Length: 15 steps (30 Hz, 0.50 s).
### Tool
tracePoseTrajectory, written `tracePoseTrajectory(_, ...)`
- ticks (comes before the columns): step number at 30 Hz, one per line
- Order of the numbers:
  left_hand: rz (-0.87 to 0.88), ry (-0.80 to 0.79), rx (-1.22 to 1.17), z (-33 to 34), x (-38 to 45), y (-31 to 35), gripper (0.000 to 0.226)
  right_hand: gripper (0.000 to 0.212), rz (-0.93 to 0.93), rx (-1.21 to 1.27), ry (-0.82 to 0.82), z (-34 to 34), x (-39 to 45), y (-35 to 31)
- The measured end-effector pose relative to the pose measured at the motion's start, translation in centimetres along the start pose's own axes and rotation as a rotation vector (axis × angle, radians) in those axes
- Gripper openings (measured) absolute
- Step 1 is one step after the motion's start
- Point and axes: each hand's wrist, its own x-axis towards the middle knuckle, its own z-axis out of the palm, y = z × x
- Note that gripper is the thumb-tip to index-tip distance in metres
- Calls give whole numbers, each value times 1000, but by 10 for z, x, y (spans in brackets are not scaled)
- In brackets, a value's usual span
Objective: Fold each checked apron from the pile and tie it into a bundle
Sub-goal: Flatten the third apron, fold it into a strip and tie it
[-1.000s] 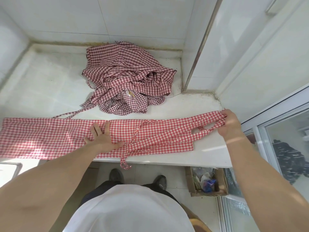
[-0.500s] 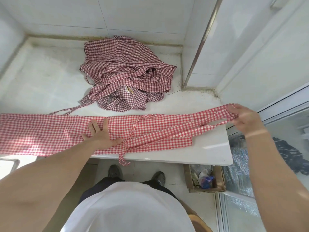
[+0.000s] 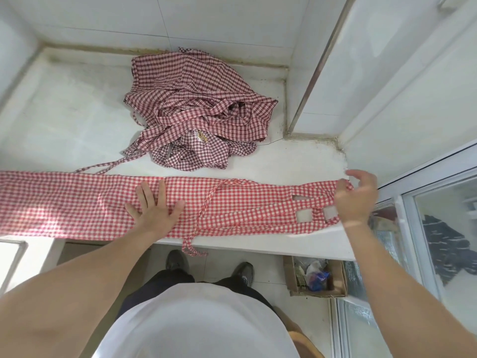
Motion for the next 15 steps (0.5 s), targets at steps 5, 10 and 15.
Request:
tracePoseTrajectory(5, -38, 120, -1, 14, 8, 0, 94, 35, -557, -101, -487, 61, -55, -25)
tracePoseTrajectory(10, 3, 209, 32, 17, 19, -11, 90, 68, -588, -564, -778, 78, -77, 1)
tracePoseTrajectory(15, -6, 171, 58, 7, 32, -16, 92, 67, -500, -693, -759, 66, -65, 11)
